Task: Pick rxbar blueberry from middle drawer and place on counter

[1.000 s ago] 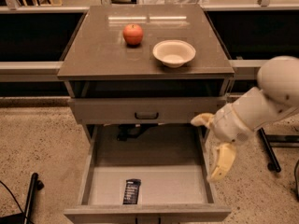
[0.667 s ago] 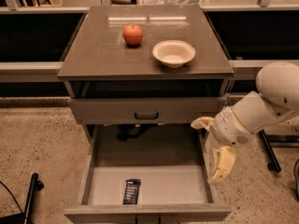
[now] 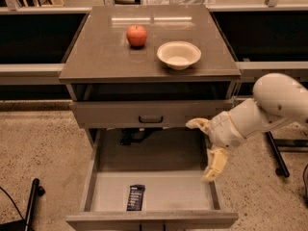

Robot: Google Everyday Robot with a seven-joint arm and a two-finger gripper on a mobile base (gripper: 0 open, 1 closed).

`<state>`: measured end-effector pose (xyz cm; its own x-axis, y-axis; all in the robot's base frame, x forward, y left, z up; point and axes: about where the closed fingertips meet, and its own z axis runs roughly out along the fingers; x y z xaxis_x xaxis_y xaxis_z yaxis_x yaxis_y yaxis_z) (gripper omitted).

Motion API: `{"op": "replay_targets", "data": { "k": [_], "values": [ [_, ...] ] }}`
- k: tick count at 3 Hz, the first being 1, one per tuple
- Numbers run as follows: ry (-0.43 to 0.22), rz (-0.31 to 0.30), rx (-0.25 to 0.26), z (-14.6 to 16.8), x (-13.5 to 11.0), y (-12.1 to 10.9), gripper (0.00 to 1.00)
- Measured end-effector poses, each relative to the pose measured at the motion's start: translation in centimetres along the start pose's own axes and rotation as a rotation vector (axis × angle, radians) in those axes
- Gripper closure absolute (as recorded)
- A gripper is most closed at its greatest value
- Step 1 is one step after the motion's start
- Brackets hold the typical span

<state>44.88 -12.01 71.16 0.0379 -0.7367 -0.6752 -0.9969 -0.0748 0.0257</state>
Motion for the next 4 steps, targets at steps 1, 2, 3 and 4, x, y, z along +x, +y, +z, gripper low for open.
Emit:
{"op": "replay_targets", "data": {
  "k": [1, 2, 3, 4],
  "values": [
    [-0.112, -0.038, 0.095, 4.7, 1.8, -4.1, 0.0],
    [-0.188, -0.136, 0.146, 8.4, 3.2, -7.3, 0.0],
    [-0.212, -0.203, 0.136, 10.0, 4.0, -7.3, 0.0],
    [-0.209, -0.206, 0.136, 9.9, 3.8, -7.3, 0.0]
  ]
}}
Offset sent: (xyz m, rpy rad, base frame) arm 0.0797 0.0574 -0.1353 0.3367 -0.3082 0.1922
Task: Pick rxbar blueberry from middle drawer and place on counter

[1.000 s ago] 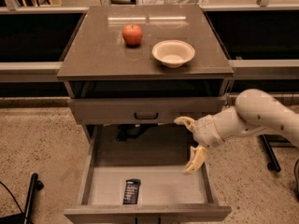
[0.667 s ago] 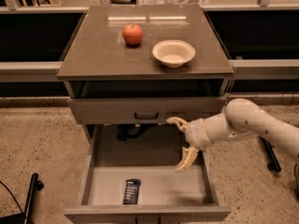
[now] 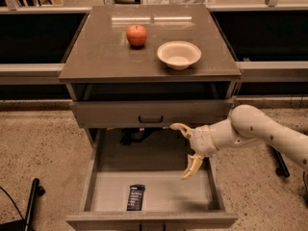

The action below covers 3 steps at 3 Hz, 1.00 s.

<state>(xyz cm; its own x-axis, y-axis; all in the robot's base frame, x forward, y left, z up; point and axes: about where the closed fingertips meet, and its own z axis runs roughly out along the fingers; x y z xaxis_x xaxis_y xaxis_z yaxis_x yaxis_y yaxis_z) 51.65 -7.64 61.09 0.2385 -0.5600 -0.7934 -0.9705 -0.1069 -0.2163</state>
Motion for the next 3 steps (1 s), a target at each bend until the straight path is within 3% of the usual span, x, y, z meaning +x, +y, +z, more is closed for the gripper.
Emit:
{"op": "replay_targets", "data": {
  "k": [1, 2, 3],
  "values": [
    [0.023, -0.058, -0.048, 2.9, 1.4, 0.2, 0.0],
    [0.13, -0.154, -0.141, 8.1, 4.6, 0.8, 0.0],
    [0.135, -0.213, -0.206, 11.5, 6.8, 1.1, 0.0]
  ]
}}
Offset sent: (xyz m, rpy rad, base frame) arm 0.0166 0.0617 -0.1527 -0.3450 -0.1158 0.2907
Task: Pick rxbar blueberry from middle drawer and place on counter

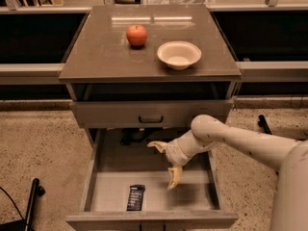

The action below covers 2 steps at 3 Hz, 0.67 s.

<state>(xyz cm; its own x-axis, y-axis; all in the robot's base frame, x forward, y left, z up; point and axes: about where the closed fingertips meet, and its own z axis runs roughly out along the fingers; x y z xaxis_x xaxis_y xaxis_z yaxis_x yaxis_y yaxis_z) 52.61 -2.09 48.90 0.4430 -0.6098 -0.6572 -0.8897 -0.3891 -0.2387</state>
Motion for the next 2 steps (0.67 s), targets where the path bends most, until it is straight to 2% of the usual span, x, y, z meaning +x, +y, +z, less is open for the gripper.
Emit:
{"op": "replay_targets", "data": {
  "k": [1, 2],
  "values": [
    [-0.082, -0.024, -0.089, 3.9, 0.6, 0.4, 0.0],
    [-0.107, 0.014, -0.107, 5.8, 0.6, 1.5, 0.0]
  ]
}}
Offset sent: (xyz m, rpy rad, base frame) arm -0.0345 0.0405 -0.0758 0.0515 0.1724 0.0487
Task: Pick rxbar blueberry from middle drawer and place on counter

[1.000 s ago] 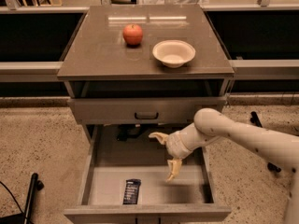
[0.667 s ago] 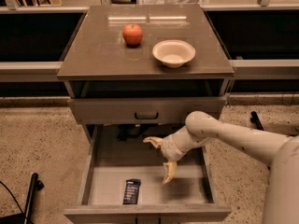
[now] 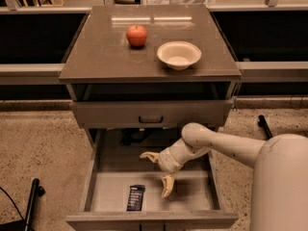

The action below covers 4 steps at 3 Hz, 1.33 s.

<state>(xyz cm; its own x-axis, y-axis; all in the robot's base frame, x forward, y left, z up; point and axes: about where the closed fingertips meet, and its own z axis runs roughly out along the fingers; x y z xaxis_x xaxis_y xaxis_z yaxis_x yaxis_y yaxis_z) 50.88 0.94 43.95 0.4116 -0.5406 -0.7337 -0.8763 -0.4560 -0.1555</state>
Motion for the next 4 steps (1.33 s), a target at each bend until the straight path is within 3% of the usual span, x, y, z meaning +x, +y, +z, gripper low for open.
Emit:
{"op": "replay_targets", "data": {
  "k": [3, 4],
  "values": [
    [0.02, 0.108, -0.009, 4.6, 0.8, 1.2, 0.0],
    [0.015, 0.117, -0.023, 6.4, 1.5, 1.0, 0.0]
  ]
}}
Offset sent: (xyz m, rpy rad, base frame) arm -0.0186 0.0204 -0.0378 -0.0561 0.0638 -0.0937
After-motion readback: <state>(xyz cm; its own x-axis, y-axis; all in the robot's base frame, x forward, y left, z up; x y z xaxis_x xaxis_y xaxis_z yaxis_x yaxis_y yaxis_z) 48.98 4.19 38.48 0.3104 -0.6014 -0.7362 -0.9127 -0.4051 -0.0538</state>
